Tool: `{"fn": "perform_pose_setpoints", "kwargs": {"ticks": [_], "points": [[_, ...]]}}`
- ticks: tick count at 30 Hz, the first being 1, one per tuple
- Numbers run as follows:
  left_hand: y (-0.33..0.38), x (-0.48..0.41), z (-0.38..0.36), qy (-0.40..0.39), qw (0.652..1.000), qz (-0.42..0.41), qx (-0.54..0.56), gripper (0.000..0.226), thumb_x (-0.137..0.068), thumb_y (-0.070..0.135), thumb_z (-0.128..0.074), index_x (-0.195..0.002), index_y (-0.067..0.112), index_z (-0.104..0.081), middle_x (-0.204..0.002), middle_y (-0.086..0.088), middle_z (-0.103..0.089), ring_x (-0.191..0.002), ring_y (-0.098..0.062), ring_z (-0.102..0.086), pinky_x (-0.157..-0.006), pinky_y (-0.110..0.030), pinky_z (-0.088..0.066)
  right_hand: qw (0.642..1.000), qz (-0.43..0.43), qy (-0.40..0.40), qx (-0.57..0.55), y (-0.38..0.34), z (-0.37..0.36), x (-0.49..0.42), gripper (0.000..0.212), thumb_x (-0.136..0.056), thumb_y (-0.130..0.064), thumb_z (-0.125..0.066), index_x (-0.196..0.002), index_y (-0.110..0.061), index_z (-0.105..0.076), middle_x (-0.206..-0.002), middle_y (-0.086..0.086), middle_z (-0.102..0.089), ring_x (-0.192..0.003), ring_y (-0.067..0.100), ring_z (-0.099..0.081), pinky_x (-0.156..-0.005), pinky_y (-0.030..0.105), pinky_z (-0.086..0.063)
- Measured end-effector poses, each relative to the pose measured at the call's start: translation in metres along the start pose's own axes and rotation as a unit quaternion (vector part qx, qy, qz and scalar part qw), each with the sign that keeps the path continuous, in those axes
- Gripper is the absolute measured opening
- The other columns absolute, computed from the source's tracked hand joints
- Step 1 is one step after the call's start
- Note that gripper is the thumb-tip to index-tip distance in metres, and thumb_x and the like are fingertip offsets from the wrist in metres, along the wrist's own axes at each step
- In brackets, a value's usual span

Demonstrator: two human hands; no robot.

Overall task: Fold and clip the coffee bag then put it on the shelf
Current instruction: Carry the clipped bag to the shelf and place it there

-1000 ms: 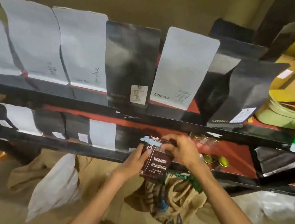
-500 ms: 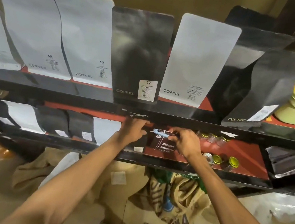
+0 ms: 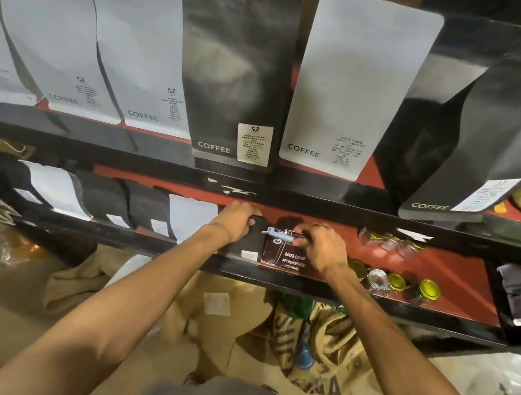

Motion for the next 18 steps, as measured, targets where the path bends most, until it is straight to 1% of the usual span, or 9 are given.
{"fn": "perform_pose_setpoints", "kwargs": {"ticks": [2, 5, 7, 9, 13, 16, 18], "points": [[0.003, 0.001, 0.001, 0.005, 1.0, -0.002, 0.005, 0.035, -0.095, -0.001, -0.051, -0.125, 0.01, -0.065, -0.119, -0.014, -0.065, -0.107, -0.031, -0.062, -0.091, -0.024, -0.041, 1.0, -0.001, 0.005, 0.021, 0.005, -0.006, -0.008, 0.023, -0.087, -0.028, -0.071, -0.11, -0.027, -0.071, -0.109, 0.001, -0.073, -0.102, 0.024, -0.066, -0.088, 0.039, -0.053], [0.005, 0.002, 0.003, 0.005, 1.0, -0.002, 0.011, 0.035, -0.096, 0.0, -0.051, -0.127, 0.01, -0.063, -0.122, -0.014, -0.065, -0.11, -0.031, -0.061, -0.095, -0.026, -0.042, 0.998, -0.021, 0.016, 0.052, 0.024, -0.023, -0.026, 0.016, -0.084, -0.026, -0.071, -0.101, -0.026, -0.073, -0.104, 0.002, -0.074, -0.093, 0.026, -0.07, -0.082, 0.039, -0.058], [0.004, 0.002, 0.002, -0.003, 1.0, 0.0, 0.01, 0.035, -0.096, 0.0, -0.05, -0.128, 0.009, -0.062, -0.122, -0.014, -0.064, -0.11, -0.03, -0.061, -0.095, -0.025, -0.041, 0.998, -0.024, 0.018, 0.05, 0.033, -0.032, -0.038, 0.016, -0.082, -0.027, -0.072, -0.098, -0.026, -0.072, -0.101, 0.002, -0.076, -0.091, 0.026, -0.071, -0.08, 0.041, -0.059], [0.002, 0.001, 0.001, -0.015, 1.0, 0.002, 0.012, 0.035, -0.096, 0.0, -0.051, -0.127, 0.009, -0.062, -0.12, -0.014, -0.065, -0.109, -0.029, -0.061, -0.091, -0.022, -0.039, 0.999, -0.02, 0.016, 0.047, 0.025, -0.023, -0.034, 0.016, -0.082, -0.028, -0.074, -0.098, -0.027, -0.072, -0.099, 0.001, -0.076, -0.089, 0.025, -0.072, -0.08, 0.041, -0.06], [0.0, 0.001, -0.001, -0.035, 0.999, 0.001, 0.023, 0.033, -0.095, 0.0, -0.052, -0.124, 0.01, -0.065, -0.12, -0.012, -0.067, -0.11, -0.029, -0.063, -0.093, -0.024, -0.042, 1.0, -0.002, -0.003, -0.004, 0.008, -0.011, -0.018, 0.022, -0.084, -0.029, -0.075, -0.106, -0.029, -0.072, -0.103, -0.002, -0.076, -0.095, 0.022, -0.07, -0.086, 0.041, -0.057], [0.0, -0.001, -0.003, -0.038, 0.999, 0.0, 0.025, 0.034, -0.095, 0.002, -0.053, -0.124, 0.011, -0.066, -0.121, -0.012, -0.069, -0.112, -0.03, -0.063, -0.1, -0.032, -0.048, 1.0, 0.001, 0.006, -0.014, 0.007, -0.009, -0.013, 0.023, -0.088, -0.028, -0.071, -0.111, -0.029, -0.071, -0.108, 0.002, -0.075, -0.1, 0.025, -0.069, -0.088, 0.04, -0.056], [-0.001, -0.002, -0.005, -0.041, 0.999, -0.003, 0.025, 0.034, -0.094, 0.002, -0.053, -0.124, 0.01, -0.066, -0.121, -0.012, -0.069, -0.112, -0.031, -0.064, -0.102, -0.036, -0.05, 1.0, -0.001, 0.007, -0.019, 0.007, -0.01, -0.013, 0.022, -0.089, -0.028, -0.07, -0.111, -0.029, -0.071, -0.109, 0.002, -0.075, -0.101, 0.025, -0.069, -0.088, 0.041, -0.056]]}}
Point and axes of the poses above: each hand's wrist, its own x-axis away from the middle knuckle, its own z-axis out of the back of the hand, y = z × x, the point moved 9 cm from there along -x, towards the middle knuckle
